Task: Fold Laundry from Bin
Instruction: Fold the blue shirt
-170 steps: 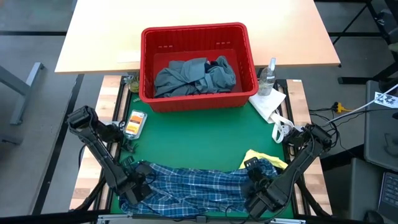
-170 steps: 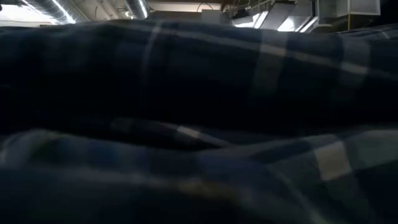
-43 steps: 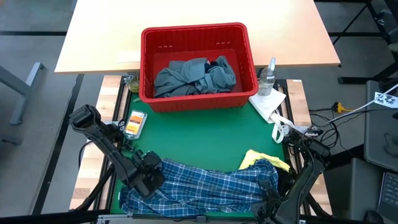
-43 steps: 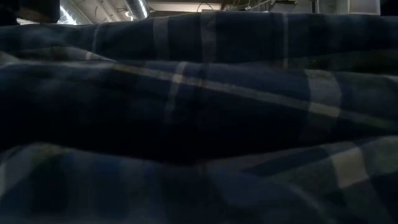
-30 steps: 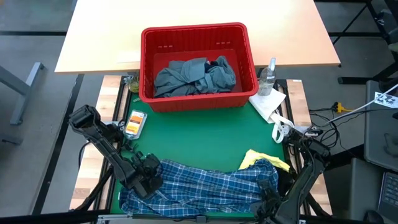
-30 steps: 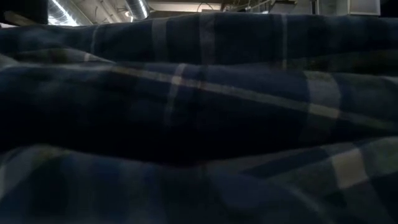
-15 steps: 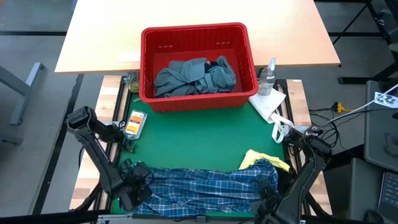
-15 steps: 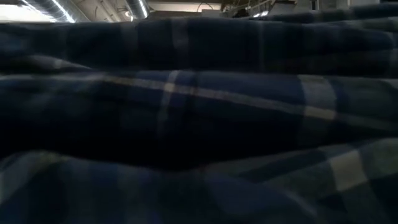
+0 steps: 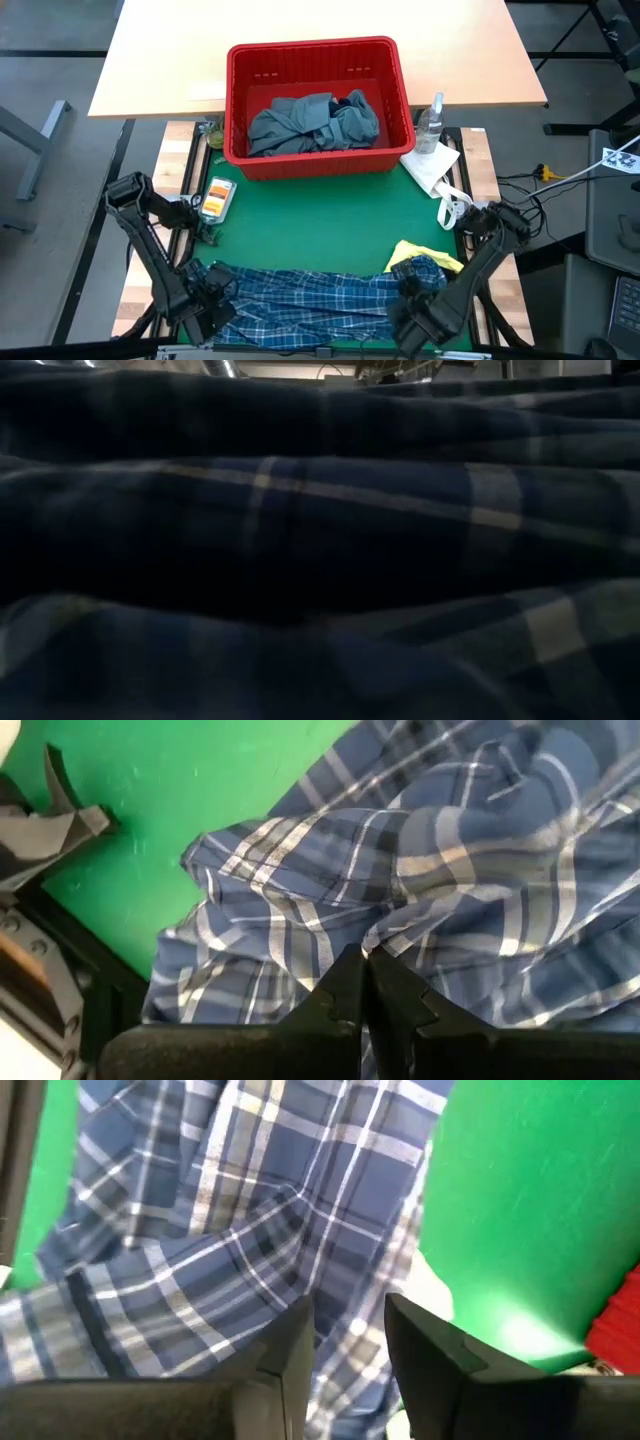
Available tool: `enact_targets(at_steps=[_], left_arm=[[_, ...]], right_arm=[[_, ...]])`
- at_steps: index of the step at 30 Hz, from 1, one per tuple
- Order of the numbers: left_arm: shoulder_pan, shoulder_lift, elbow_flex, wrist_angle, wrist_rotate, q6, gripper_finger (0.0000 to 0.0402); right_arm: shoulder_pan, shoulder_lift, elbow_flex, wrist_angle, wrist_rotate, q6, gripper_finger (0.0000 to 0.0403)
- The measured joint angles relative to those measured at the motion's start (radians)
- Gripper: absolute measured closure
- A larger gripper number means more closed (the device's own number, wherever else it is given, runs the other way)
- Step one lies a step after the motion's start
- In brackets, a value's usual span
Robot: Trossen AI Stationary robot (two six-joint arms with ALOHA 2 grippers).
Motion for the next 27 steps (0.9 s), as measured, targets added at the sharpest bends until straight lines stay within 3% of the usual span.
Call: enact_targets(at_steps=[10,20,24,27], left_arm=[[-0.021,0.0,-0.002,-0.012,0.038,0.001,0.0401],[-0.02,0.0,-0.003,-0.007,0.038,0.0,0.0401],[-0.015,0.0,-0.003,-0.001,0.038,0.0,0.0401],[-0.013,0.0,-0.003,-0.001,0.035,0.0,0.0401]], right_arm=[[-0.045,0.0,-0.033,0.001,-0.053,-0.12,0.0276],[-0.043,-0.066,-0.024,-0.004,-0.047,-0.091,0.0276],[-0.032,-0.083,0.035,0.013,0.054,0.012,0.0276],[-0.004,-0.086,0.065,0.131,0.156,0.063,0.0276]])
